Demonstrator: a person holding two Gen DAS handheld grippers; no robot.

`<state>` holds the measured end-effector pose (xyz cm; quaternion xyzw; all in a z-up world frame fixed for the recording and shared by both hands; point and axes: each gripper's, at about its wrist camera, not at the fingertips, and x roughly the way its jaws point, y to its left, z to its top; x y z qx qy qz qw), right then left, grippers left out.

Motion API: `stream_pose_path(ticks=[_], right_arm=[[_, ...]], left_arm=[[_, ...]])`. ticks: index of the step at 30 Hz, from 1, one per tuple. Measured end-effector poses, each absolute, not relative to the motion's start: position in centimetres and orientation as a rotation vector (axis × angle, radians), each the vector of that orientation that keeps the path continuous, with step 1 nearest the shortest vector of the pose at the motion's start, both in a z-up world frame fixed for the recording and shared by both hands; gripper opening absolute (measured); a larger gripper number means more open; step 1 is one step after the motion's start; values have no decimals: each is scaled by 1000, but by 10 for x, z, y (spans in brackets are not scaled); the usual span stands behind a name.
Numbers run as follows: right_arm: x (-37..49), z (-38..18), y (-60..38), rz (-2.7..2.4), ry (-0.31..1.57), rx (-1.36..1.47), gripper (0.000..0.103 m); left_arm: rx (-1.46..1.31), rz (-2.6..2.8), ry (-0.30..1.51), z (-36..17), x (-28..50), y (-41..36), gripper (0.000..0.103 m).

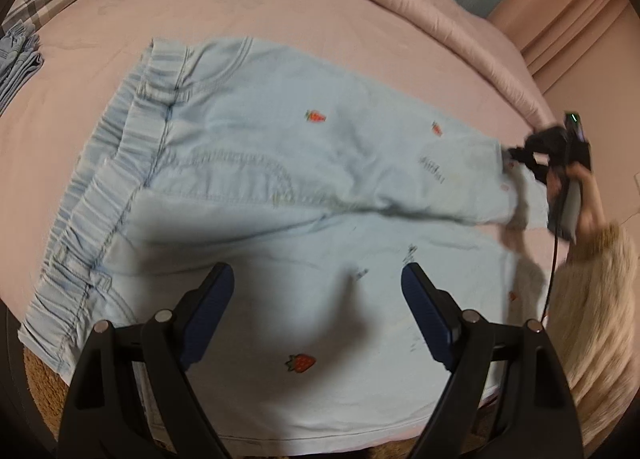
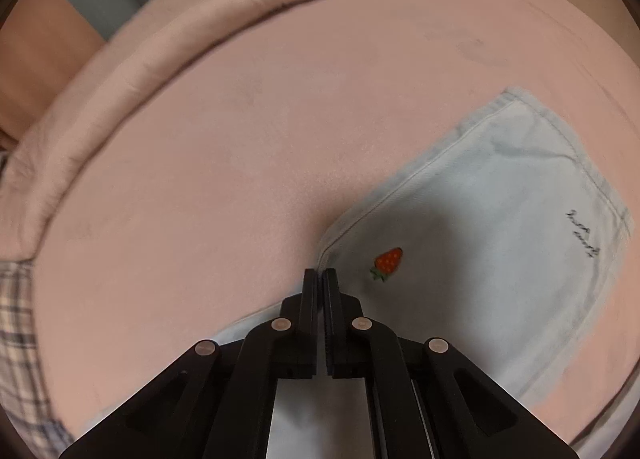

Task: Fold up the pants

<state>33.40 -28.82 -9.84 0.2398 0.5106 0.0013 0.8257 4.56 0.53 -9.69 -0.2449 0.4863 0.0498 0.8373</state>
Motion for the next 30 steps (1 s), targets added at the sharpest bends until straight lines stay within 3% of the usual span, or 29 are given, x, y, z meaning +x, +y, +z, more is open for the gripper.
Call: stream_pose_path(ticks=[8, 10, 14, 17, 21, 23, 25, 28, 30], right_arm=[[179, -42, -339, 178, 836, 612, 3], [145, -46, -345, 193, 814, 623, 3], [157, -72, -348, 199, 833, 691, 3], [152, -93, -349, 162, 875, 695, 3], [154, -98, -341, 158, 920, 737, 3], [156, -98, -339, 154, 919, 735, 3], [153, -98, -336, 156, 919, 737, 3], [156, -98, -335, 162, 920, 740, 3], [152, -100, -337, 164, 919, 739, 3]], left_arm=[[-576, 88, 933, -63, 65, 14, 85], [-596, 83, 921, -58, 72, 15, 85], [-624, 83, 920, -61, 102, 10, 85], [-637, 98, 938, -71, 133, 8, 78], [-667, 95, 967, -84, 167, 3, 67], [-684, 92, 989, -93, 181, 1, 57], [-700, 91, 1024, -103, 192, 0, 33], [-717, 83, 1049, -114, 198, 0, 12], [-700, 82, 1049, -113, 195, -2, 6]])
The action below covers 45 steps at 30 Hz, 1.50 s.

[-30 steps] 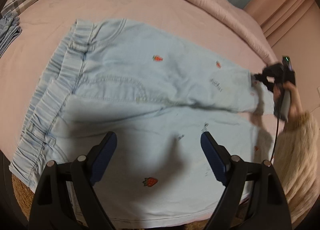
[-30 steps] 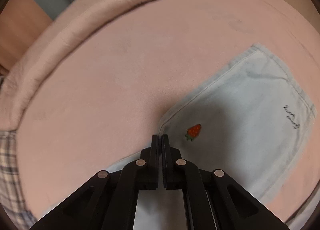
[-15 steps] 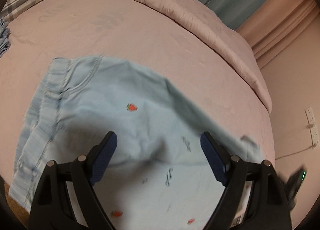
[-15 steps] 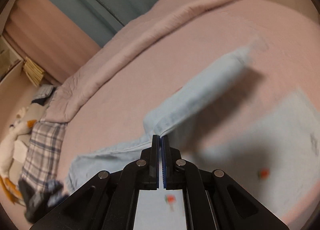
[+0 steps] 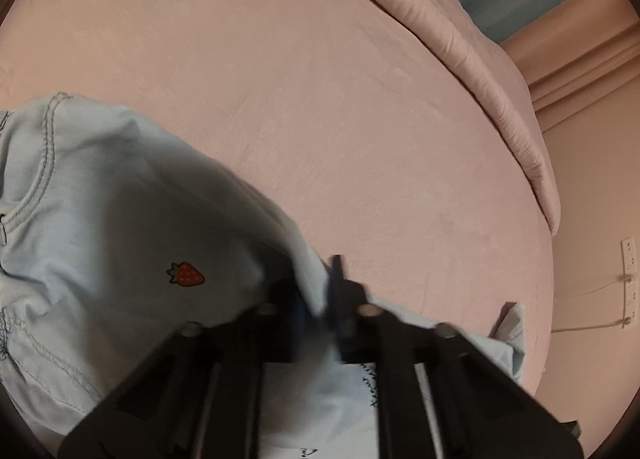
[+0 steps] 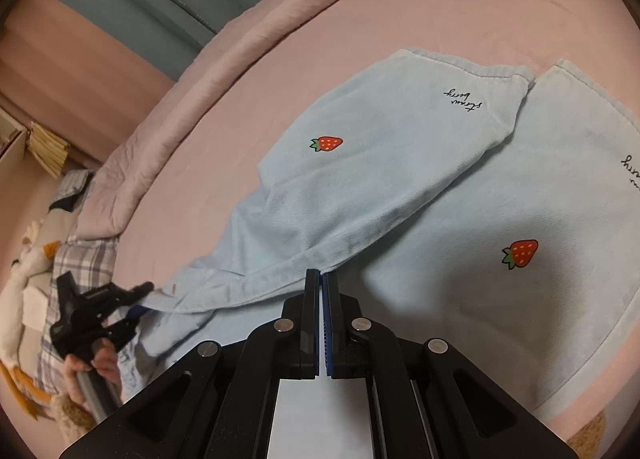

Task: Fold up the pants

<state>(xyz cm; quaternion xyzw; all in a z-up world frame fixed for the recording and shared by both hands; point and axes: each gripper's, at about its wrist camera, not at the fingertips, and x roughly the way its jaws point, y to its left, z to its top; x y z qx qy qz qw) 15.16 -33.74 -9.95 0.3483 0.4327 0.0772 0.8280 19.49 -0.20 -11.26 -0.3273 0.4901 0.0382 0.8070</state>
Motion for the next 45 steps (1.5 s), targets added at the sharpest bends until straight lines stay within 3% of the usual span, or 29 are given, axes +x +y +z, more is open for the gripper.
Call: stream_pose_path(ticks=[12, 19, 24, 28, 31, 34, 36, 45], right_arm=[[95, -65, -371, 167, 812, 714, 3], [56, -70, -380, 152, 837, 720, 3], [55, -113, -378, 115, 954, 771, 3], [57, -119, -374, 97, 970, 768, 3], [59, -114, -374, 99, 957, 761, 3], [56, -107, -375, 100, 939, 753, 3], [53, -104, -376, 100, 930, 751, 3], [53, -115, -378, 58, 984, 709, 3]], left_arm=[[-662, -97, 873, -30, 67, -20, 4], [-679, -95, 993, -71, 9, -34, 6], [-748, -17, 1101, -114, 4, -17, 12], [-742, 81, 1086, -115, 6, 0, 29], [-767, 127, 1051, -113, 5, 14, 34], [-798, 170, 1008, -110, 1, 34, 27], [-794, 163, 992, -110, -2, 43, 7], [-714, 139, 1108, -115, -30, 30, 9]])
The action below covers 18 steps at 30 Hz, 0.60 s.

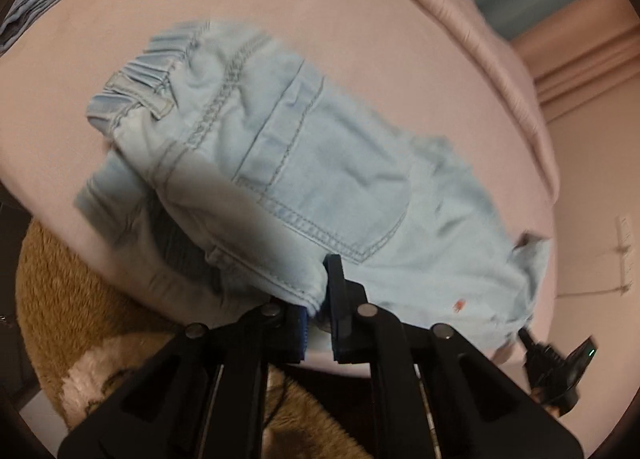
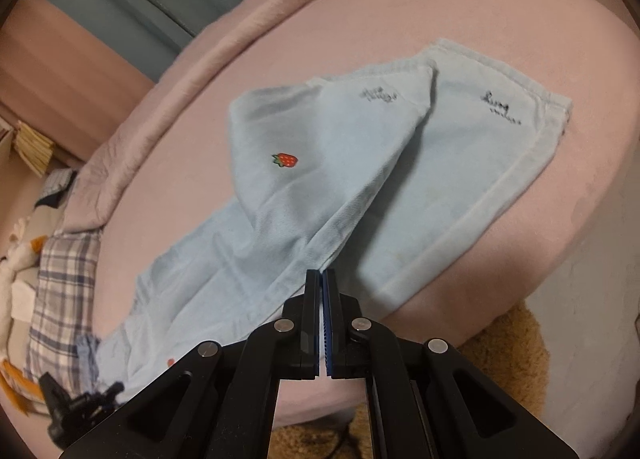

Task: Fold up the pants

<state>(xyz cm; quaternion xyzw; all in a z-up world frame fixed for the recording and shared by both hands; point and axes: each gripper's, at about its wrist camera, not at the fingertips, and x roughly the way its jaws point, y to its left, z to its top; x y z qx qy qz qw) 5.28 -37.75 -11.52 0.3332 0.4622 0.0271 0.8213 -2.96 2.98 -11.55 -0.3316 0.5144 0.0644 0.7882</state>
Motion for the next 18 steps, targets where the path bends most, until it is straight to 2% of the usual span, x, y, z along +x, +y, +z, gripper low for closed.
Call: stream_pose_path(ticks=[6, 8, 10, 17, 18], right_arm=[[62, -122, -388, 21, 1025, 709, 3], [64, -115, -402, -13, 991, 713, 15], [67, -111, -417, -43, 948, 730, 49], [130, -132, -464, -126, 942, 803, 49], [139, -136, -464, -119, 941, 808, 42]], left_arm=[[-713, 167, 1153, -138, -19, 24, 12], [-696, 171, 1156, -138, -12, 18, 12], [-679, 175, 1154, -139, -10, 15, 12], [-716, 171, 1147, -143, -9, 17, 12], [-719, 169, 1145, -144, -11, 18, 12]])
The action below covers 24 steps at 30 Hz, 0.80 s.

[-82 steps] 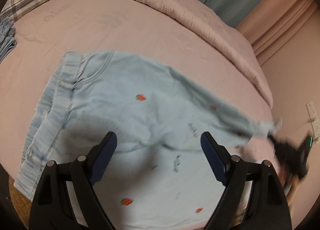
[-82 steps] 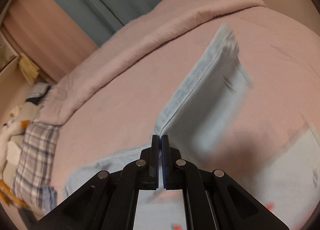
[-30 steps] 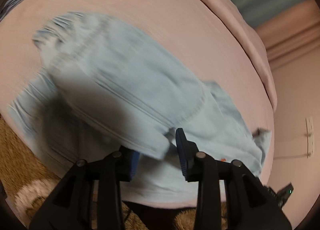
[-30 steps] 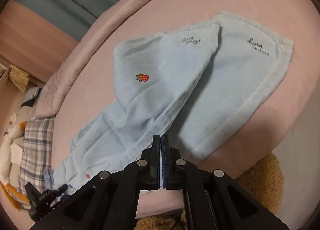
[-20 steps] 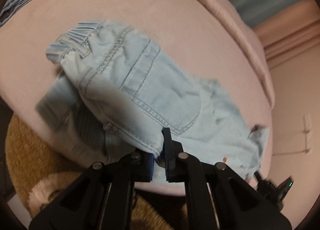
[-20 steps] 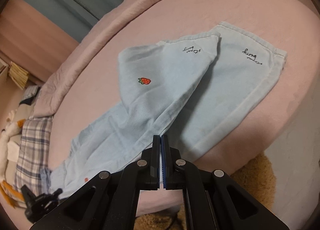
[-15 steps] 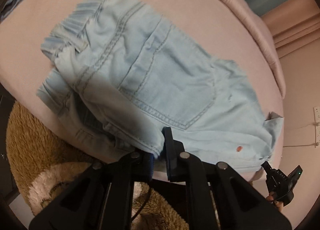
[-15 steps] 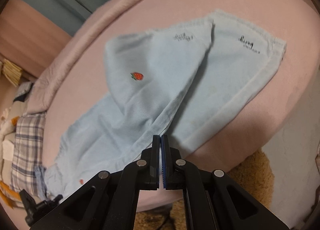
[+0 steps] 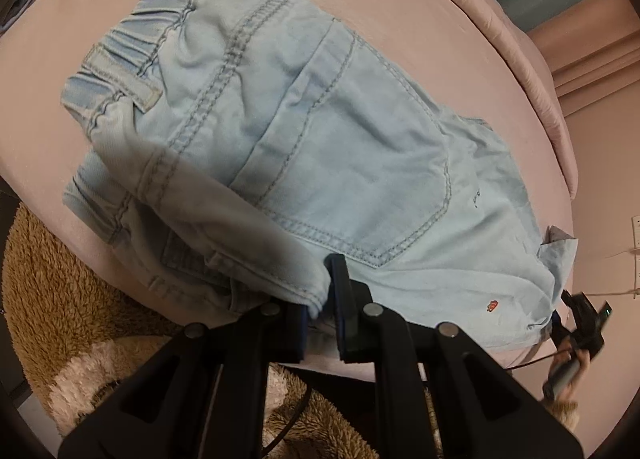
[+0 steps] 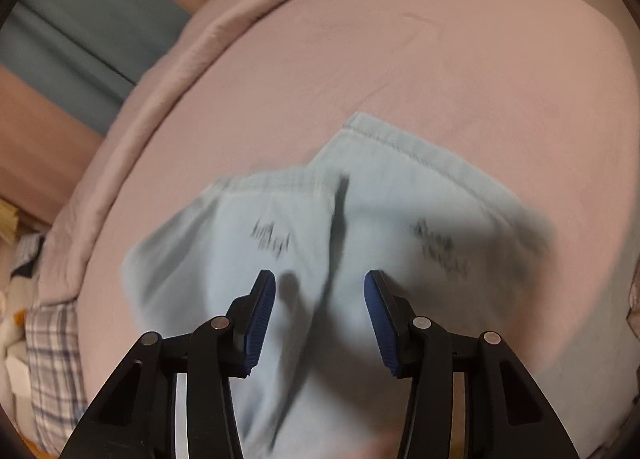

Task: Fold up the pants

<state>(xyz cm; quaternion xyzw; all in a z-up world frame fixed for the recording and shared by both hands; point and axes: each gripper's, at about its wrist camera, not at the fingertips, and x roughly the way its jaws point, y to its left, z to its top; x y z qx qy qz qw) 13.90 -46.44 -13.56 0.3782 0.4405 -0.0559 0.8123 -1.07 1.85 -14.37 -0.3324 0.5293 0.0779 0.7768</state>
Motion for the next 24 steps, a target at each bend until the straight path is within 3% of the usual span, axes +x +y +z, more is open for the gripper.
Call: stream_pose_path(ticks=[1, 2, 11, 17, 22, 24], right_arm=[[145, -137, -464, -123, 940, 807, 17], [150, -137, -463, -135, 949, 803, 3], [79, -76, -479, -201, 692, 806, 4], [56, -135, -484, -333, 869, 749, 4], [51, -146, -490, -332, 872, 796, 3], [50, -145, -491, -331, 879, 800, 3]], left_arm=[[-725, 167, 1142, -144, -11, 19, 12], [-729, 166, 1141, -144, -12, 22, 12], [-738, 116, 1141, -139, -24, 24, 9], [-760, 105, 1149, -142, -27, 28, 13], [-801, 112, 1122, -132, -34, 50, 31], [-797, 149, 1095, -126, -40, 57, 32]])
